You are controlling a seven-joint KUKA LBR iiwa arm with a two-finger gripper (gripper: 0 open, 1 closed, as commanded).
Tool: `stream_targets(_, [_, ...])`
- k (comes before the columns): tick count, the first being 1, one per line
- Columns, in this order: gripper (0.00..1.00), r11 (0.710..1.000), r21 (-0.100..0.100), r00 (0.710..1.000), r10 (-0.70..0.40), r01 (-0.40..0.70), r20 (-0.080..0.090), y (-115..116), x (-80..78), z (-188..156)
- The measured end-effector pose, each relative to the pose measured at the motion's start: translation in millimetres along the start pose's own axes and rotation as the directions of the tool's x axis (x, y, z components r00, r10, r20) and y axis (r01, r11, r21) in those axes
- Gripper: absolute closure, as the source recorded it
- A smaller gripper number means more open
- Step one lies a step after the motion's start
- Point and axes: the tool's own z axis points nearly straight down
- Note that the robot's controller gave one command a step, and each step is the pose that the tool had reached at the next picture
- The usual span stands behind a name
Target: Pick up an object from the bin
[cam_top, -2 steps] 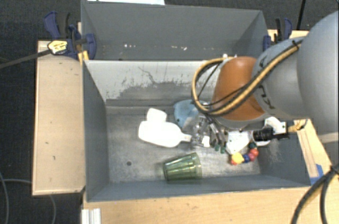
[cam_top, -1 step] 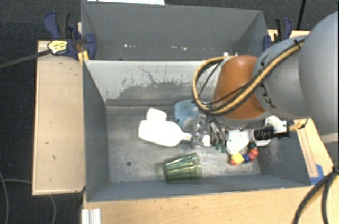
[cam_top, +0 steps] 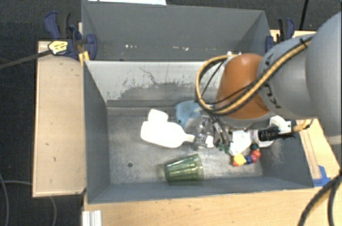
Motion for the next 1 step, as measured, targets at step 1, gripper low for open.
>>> stream_targets(1, [1.00, 1.000, -0.001, 1.000, -0.002, 0.002, 0.003, 0.3, -0.7, -15.8])
